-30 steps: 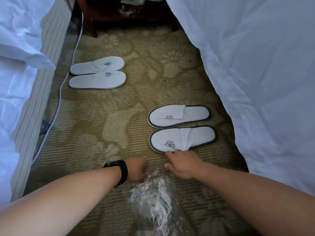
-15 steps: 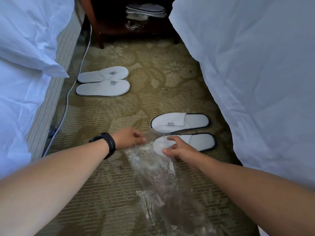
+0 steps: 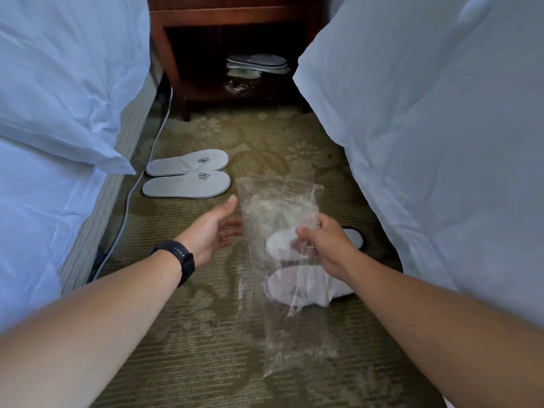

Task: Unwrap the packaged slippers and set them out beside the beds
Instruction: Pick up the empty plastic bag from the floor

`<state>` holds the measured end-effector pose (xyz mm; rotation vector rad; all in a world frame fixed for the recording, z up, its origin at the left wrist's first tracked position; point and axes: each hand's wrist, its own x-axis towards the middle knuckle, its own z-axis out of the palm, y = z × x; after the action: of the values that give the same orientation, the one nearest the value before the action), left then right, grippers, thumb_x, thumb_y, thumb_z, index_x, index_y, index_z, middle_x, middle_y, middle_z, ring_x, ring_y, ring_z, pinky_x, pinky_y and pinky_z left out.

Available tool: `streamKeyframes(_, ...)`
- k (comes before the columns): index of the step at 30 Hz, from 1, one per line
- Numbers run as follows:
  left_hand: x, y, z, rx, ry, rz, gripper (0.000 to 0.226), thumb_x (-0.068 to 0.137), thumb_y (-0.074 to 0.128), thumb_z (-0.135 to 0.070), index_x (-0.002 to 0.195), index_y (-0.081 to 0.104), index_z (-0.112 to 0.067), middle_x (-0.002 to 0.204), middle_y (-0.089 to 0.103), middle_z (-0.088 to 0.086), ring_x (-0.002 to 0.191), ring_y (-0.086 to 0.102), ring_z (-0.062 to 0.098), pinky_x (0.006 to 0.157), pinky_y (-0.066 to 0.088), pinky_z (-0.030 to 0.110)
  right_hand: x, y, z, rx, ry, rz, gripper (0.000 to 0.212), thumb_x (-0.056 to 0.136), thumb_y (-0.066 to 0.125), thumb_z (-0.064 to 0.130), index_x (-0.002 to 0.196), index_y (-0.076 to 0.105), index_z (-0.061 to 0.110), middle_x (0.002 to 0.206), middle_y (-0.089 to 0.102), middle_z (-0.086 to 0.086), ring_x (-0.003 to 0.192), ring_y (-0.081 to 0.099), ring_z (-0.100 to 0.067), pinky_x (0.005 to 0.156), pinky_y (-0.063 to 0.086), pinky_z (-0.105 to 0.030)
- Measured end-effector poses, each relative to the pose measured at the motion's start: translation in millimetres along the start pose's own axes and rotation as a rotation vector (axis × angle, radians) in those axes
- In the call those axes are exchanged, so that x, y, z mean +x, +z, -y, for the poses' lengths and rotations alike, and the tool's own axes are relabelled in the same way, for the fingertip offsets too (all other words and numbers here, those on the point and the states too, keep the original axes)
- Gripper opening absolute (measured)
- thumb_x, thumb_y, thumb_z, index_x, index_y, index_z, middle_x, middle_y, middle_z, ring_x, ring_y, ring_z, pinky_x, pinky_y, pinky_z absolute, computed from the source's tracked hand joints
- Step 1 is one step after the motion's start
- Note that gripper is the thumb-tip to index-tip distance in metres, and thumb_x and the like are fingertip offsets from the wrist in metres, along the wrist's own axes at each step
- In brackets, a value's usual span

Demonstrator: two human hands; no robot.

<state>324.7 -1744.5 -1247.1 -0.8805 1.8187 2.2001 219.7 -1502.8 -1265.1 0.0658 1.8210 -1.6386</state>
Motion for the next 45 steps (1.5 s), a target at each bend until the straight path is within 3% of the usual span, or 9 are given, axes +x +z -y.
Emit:
streamKeyframes(5,1,14,-13,0.044,0.073,0.100,0.048,0.084,0.074,-0.052,0.122,0.069,-0.023,0.095,0.077,-0.008,0.077,0.064,0.014,0.076,0.048,0.032,17,4,35,0.117,-0.103,-0.049,0.021,0.095,0.073,0.001,0.109,0.071,0.017,0.094,0.082,-0.007,0.081,0.081,-0.022,0.068,0.066,-0.038)
streamKeyframes(10,12,23,-42,0.074,0.177,-0.010,0.048,0.083,0.090,-0.028,0.123,0.067,-0.013,0.098,0.083,0.003,0.080,0.077,0.016,0.062,0.058,0.028,26,14,71,0.182,-0.145,-0.119,0.037,0.089,0.073,-0.008,0.118,0.067,0.014,0.116,0.076,-0.016,0.106,0.075,-0.037,0.092,0.063,-0.057)
streamKeyframes(15,16,18,-82,0.103,0.257,-0.104,0.011,0.096,0.077,-0.019,0.107,0.075,-0.018,0.110,0.080,0.011,0.105,0.074,0.028,0.093,0.057,0.042,28,25,116,0.213,-0.190,-0.093,0.047,0.083,0.077,-0.010,0.121,0.064,0.015,0.113,0.076,-0.011,0.097,0.077,-0.030,0.072,0.065,-0.043)
streamKeyframes(19,6,14,-121,0.033,0.261,-0.119,0.014,0.105,0.062,-0.009,0.105,0.073,-0.018,0.099,0.080,0.008,0.087,0.073,0.024,0.079,0.056,0.042,20,30,155,0.291,-0.192,-0.005,0.018,0.091,0.071,0.002,0.106,0.071,0.011,0.086,0.081,-0.006,0.075,0.078,-0.022,0.064,0.063,-0.037)
streamKeyframes(23,-16,11,-169,0.001,0.283,-0.141,0.020,0.108,0.054,-0.005,0.109,0.071,-0.015,0.112,0.080,0.014,0.083,0.078,0.021,0.080,0.051,0.044,-1,35,201,0.300,-0.175,-0.005,0.001,0.092,0.066,0.014,0.091,0.066,0.014,0.068,0.073,-0.002,0.048,0.065,-0.011,0.042,0.048,-0.021)
streamKeyframes(26,-40,10,-212,-0.039,0.308,-0.141,0.022,0.108,0.052,-0.002,0.113,0.070,-0.015,0.104,0.082,0.006,0.082,0.079,0.018,0.080,0.056,0.042,-19,39,241,0.248,-0.183,-0.025,0.021,0.097,0.062,0.004,0.078,0.062,0.015,0.063,0.071,-0.002,0.035,0.054,-0.006,0.033,0.038,-0.016)
streamKeyframes(30,-82,11,-278,-0.035,0.337,-0.137,0.022,0.109,0.048,-0.002,0.116,0.067,-0.013,0.103,0.080,0.006,0.082,0.078,0.018,0.070,0.055,0.035,-56,50,302,0.122,-0.258,-0.061,0.033,0.095,0.064,-0.008,0.071,0.057,0.013,0.059,0.065,-0.002,0.042,0.058,-0.009,0.038,0.042,-0.018)
streamKeyframes(36,-147,15,-383,-0.057,0.371,-0.200,0.015,0.110,0.050,-0.007,0.114,0.065,-0.010,0.104,0.077,0.009,0.085,0.076,0.024,0.069,0.054,0.035,-121,69,410,0.056,-0.345,-0.054,0.021,0.099,0.059,-0.010,0.090,0.059,0.009,0.089,0.071,-0.018,0.071,0.061,-0.030,0.072,0.044,-0.043)
streamKeyframes(45,-255,23,-538,-0.101,0.416,-0.229,0.012,0.110,0.054,-0.012,0.108,0.066,-0.014,0.098,0.078,0.006,0.083,0.076,0.023,0.077,0.055,0.037,-220,89,574,0.094,-0.393,-0.035,0.030,0.096,0.050,-0.020,0.097,0.059,0.008,0.093,0.067,-0.017,0.069,0.069,-0.023,0.058,0.053,-0.029)
